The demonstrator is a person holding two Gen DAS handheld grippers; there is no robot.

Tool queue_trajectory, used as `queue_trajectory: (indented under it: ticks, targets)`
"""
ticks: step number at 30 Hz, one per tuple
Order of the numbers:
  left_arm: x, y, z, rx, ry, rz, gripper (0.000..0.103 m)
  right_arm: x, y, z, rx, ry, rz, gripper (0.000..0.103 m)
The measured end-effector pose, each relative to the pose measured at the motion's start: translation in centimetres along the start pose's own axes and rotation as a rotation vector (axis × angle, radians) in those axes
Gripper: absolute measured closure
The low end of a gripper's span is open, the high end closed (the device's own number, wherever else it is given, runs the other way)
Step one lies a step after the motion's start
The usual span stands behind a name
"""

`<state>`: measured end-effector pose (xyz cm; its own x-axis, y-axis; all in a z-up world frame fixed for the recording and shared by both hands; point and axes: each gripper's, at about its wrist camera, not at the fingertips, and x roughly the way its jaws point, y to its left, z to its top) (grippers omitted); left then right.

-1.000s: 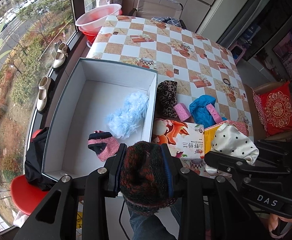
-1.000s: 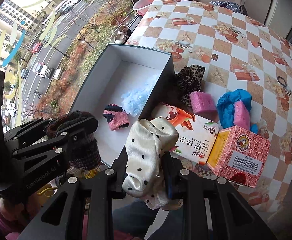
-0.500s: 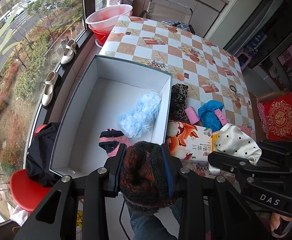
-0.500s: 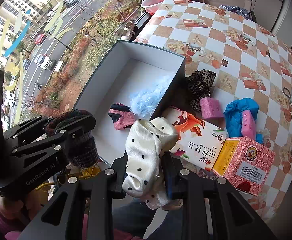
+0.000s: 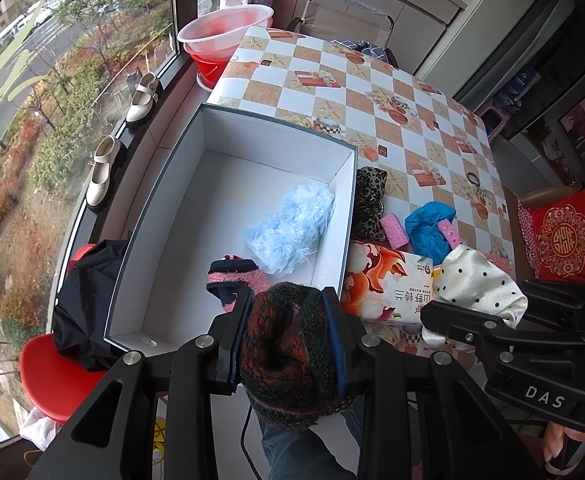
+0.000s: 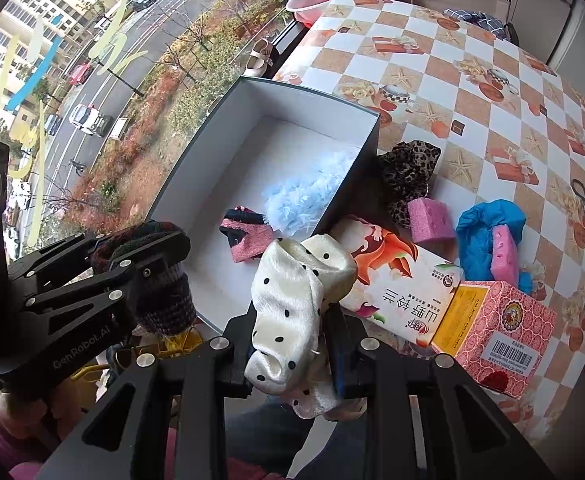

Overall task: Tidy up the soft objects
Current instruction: 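Carry the knit hat with the left tool while the right tool carries the polka-dot scrunchie toward the box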

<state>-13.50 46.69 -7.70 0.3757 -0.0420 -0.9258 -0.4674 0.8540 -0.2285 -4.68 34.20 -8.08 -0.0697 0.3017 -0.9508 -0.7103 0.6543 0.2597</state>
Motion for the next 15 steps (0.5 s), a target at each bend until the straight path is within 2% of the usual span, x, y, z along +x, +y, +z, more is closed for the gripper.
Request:
queue_trajectory:
  ticks: [15]
  targets:
    - [0.4,1.2,0.3,-0.013,0.008,0.0,0.067,0.6,0.5,1.1,-0.015,0.018,-0.001,0.074]
